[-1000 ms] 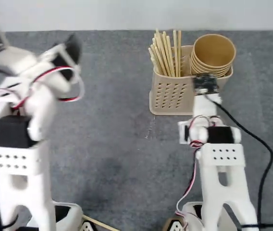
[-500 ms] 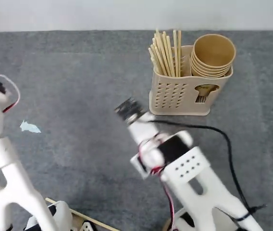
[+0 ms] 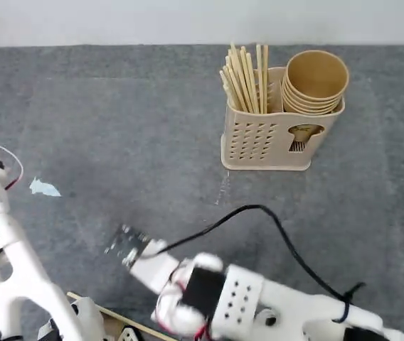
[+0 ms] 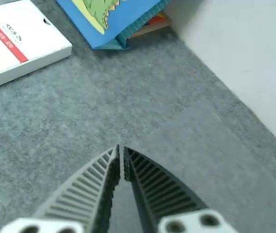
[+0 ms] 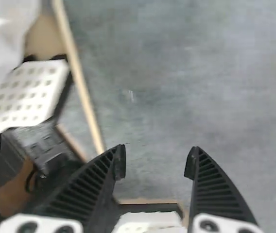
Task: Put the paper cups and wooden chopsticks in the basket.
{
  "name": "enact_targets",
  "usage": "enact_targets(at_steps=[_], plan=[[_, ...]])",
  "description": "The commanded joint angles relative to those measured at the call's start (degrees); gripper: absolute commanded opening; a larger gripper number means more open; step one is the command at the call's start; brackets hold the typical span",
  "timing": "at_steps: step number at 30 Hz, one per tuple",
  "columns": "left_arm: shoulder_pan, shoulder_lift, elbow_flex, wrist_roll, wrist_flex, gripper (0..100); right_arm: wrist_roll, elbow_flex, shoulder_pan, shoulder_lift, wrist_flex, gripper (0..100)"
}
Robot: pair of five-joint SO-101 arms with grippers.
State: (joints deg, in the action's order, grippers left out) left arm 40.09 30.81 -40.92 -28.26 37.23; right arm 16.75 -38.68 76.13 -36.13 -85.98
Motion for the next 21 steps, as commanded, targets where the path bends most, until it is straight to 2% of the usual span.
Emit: enact_targets(at_steps=[1,5,8,13,16,21], plan=[[0.35,1.49,-1.54,0.62,-0.62,1,6.24,0.18,6.2,-0.13,0.92,21.2],[0.35,1.49,-4.44,0.44,-0.97,1,11.34,-4.48,9.36,-0.66,6.11,21.2],[0.35,1.49,-5.23,0.35,-0.88,1,11.6,-7.47,8.66,-0.66,10.42,19.7],[1.93,1.49,-5.32,0.18,-0.7,1,11.87,-9.58,8.4,-0.57,14.99,0.0],[3.25,1.49,-5.32,-0.79,-0.7,1,11.96,-10.81,8.13,-0.04,17.27,6.9],[4.22,1.49,-5.58,-1.67,-0.7,1,11.96,-17.14,8.4,-0.04,25.36,5.3]])
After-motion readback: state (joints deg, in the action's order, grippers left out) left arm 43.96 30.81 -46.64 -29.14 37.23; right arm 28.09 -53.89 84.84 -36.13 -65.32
